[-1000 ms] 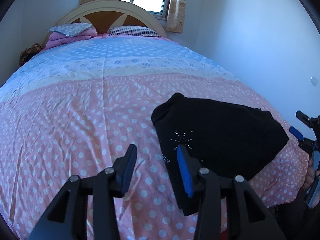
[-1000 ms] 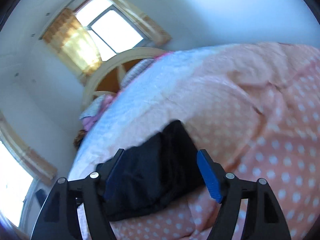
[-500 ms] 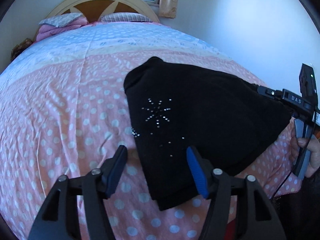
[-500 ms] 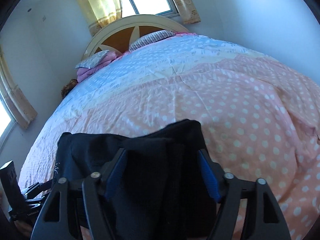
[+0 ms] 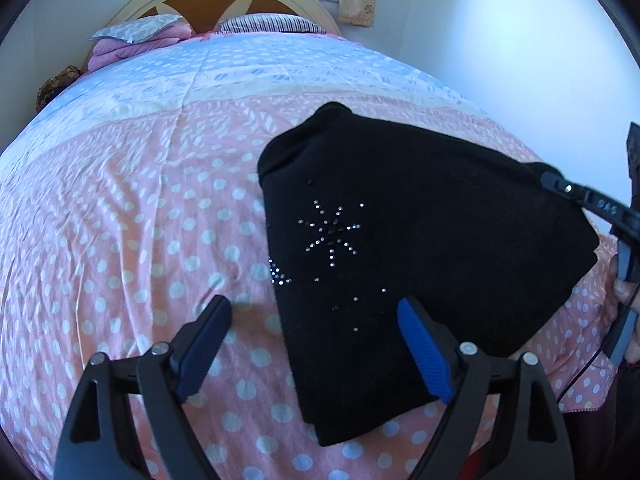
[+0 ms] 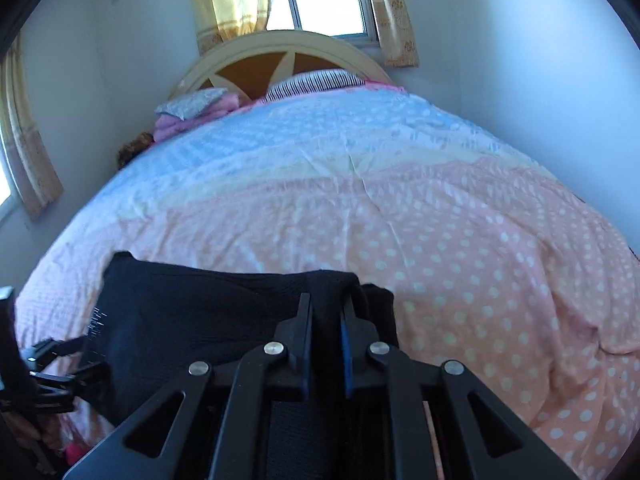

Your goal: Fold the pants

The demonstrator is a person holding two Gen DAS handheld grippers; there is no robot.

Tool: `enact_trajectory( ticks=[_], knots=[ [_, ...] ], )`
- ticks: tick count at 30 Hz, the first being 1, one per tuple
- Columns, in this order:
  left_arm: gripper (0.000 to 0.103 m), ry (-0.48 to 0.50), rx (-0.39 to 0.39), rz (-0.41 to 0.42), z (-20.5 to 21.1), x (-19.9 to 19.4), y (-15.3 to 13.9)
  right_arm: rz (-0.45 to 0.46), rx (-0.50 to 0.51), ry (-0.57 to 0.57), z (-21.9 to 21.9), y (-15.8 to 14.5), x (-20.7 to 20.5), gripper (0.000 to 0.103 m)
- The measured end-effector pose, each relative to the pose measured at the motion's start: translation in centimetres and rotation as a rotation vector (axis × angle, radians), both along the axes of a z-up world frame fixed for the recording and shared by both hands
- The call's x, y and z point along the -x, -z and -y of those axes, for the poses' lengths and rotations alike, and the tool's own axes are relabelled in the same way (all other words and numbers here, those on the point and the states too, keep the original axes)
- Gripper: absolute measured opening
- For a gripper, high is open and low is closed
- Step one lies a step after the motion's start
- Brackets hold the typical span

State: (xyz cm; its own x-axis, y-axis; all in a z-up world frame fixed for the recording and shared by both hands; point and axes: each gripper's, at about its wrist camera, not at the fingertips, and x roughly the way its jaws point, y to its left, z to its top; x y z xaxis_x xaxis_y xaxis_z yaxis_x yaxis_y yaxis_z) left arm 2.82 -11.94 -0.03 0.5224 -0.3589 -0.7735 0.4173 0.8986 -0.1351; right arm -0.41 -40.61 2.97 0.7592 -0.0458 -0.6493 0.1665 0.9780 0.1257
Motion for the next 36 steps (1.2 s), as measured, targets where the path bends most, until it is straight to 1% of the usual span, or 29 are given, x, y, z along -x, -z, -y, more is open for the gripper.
enact_trajectory(
  ticks=[2,4,5,6,8,10,11,12,13,14,15,16,18,19,20,22,25,27,28,30,31,33,34,35,36],
  knots=[
    [0.091,-0.003,-0.013,0.002,0.3,0.0,0.1,-0.033,0.066,0.003,-0.3,1.8,-0.9,0.012],
    [0.093,-0.007,-0.017,0.001,0.4,-0.1,0.2,-0.028,0.083,0.017,-0.5,2.3,-1.4,0.012],
    [0.094,-0.011,-0.016,0.001,0.3,-0.1,0.2,-0.023,0.091,0.028,-0.6,2.2,-1.5,0.014],
    [0.094,-0.014,-0.017,-0.001,0.4,-0.1,0.3,-0.018,0.089,0.038,-0.4,2.3,-1.6,0.017],
    [0.096,-0.018,-0.022,-0.001,0.4,-0.2,0.3,-0.015,0.045,0.044,0.2,2.6,-1.7,0.020],
    [0.099,-0.025,-0.025,-0.004,0.4,-0.3,0.3,0.006,-0.054,0.045,1.5,2.7,-1.4,0.024],
    [0.100,-0.029,-0.021,-0.008,0.4,-0.3,0.4,0.019,-0.119,0.044,2.2,2.6,-1.1,0.029],
    [0.100,-0.031,-0.017,-0.010,0.3,-0.3,0.4,0.029,-0.175,0.041,2.6,2.5,-0.9,0.042],
    [0.100,-0.029,-0.012,-0.011,0.1,-0.3,0.3,0.036,-0.271,0.050,3.6,2.6,-0.5,0.052],
    [0.100,-0.024,-0.007,-0.013,0.0,-0.3,0.3,0.034,-0.340,0.061,4.2,2.7,-0.2,0.060],
    [0.100,-0.016,0.002,-0.021,-0.3,-0.4,0.2,0.049,-0.418,0.079,4.8,2.8,0.4,0.060],
    [0.100,-0.012,0.012,-0.027,-0.6,-0.3,0.1,0.085,-0.500,0.120,5.7,2.7,1.6,0.062],
    [0.100,-0.025,0.080,-0.025,-2.0,-0.4,-0.5,0.146,-0.582,0.163,6.8,2.5,3.5,0.076],
    [0.100,-0.041,0.127,-0.017,-2.8,-0.5,-1.0,0.169,-0.601,0.170,7.2,2.4,4.2,0.078],
    [0.100,-0.049,0.172,-0.012,-3.3,-0.6,-1.3,0.182,-0.601,0.177,7.6,2.2,4.9,0.078],
    [0.100,-0.055,0.246,-0.013,-3.9,-1.1,-1.9,0.164,-0.569,0.172,8.1,2.1,5.3,0.078],
    [0.100,-0.038,0.247,-0.046,-2.9,-2.0,-1.5,0.087,-0.532,0.149,7.8,3.1,4.4,0.078],
    [0.100,-0.039,0.247,-0.088,-2.1,-2.8,-0.5,0.014,-0.523,0.136,7.2,4.3,3.3,0.078],
    [0.101,-0.041,0.249,-0.109,-1.8,-2.9,-0.1,0.006,-0.487,0.132,6.6,4.4,3.0,0.078],
    [0.102,-0.045,0.207,-0.084,-1.0,-2.7,0.3,-0.008,-0.430,0.107,5.5,4.1,2.9,0.078],
    [0.103,-0.038,0.185,-0.075,-0.7,-2.6,0.4,-0.034,-0.420,0.079,4.8,4.1,2.6,0.078],
    [0.103,-0.031,0.111,-0.048,0.6,-2.1,0.6,-0.059,-0.406,0.052,3.8,4.3,2.6,0.078],
    [0.103,-0.030,0.096,-0.040,0.8,-2.1,0.5,-0.067,-0.391,0.034,3.3,4.4,2.7,0.078],
    [0.103,-0.024,0.081,-0.028,1.2,-1.9,0.6,-0.076,-0.352,0.012,2.5,4.4,2.7,0.078],
    [0.100,-0.019,0.074,-0.022,1.4,-1.9,0.7,-0.087,-0.319,0.008,1.9,4.4,2.7,0.074]
  ],
)
